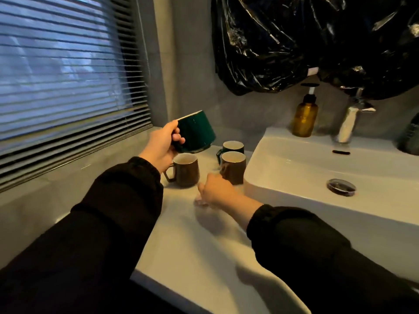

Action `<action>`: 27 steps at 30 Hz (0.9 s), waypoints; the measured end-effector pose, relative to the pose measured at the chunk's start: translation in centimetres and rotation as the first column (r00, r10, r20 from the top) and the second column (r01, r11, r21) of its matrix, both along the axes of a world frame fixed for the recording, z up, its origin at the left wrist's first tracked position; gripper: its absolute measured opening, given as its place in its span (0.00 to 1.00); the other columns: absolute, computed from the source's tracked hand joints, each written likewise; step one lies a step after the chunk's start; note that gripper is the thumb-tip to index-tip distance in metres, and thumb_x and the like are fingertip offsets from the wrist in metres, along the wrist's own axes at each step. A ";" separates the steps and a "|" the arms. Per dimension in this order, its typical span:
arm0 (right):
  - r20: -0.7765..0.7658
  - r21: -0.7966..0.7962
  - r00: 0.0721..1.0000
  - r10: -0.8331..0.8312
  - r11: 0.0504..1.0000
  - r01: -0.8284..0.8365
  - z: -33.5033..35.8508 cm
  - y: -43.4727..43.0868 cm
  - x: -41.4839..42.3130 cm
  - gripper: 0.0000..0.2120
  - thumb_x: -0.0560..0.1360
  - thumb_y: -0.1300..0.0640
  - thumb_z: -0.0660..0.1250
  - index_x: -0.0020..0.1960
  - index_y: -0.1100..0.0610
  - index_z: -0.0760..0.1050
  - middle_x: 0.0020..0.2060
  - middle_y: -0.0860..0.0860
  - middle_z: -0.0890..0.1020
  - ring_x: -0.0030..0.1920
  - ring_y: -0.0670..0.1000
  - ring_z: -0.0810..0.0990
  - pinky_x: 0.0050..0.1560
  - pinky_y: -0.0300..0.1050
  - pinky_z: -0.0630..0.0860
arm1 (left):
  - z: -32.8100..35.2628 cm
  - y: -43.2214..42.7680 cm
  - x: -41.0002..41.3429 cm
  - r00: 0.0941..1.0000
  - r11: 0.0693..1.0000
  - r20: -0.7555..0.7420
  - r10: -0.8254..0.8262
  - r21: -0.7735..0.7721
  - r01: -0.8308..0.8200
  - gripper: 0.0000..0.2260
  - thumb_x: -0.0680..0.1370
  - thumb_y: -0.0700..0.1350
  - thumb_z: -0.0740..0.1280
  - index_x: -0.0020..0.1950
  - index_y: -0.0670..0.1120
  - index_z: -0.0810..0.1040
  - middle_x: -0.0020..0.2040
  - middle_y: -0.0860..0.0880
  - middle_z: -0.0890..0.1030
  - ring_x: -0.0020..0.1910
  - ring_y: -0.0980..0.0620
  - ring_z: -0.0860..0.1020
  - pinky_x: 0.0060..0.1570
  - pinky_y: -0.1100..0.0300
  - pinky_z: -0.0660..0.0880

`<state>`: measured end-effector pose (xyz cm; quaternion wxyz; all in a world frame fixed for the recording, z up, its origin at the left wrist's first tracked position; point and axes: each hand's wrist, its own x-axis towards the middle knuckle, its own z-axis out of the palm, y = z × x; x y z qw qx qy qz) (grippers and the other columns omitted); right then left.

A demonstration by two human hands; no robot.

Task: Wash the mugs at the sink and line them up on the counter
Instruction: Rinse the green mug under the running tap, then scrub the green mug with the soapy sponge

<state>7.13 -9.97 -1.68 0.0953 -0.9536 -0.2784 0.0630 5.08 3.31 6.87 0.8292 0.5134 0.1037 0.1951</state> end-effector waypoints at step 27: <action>-0.714 0.699 0.700 -0.015 0.027 0.714 8.3 -21.4 4.9 0.03 0.77 0.69 0.62 0.47 0.63 0.72 0.51 0.61 0.80 0.49 0.56 0.82 0.41 0.48 0.83 | 1.5 -13.6 7.4 0.952 0.948 -0.066 -0.300 0.092 0.305 0.15 0.81 0.48 0.61 0.35 0.47 0.70 0.22 0.53 0.68 0.29 0.54 0.70 0.40 0.59 0.72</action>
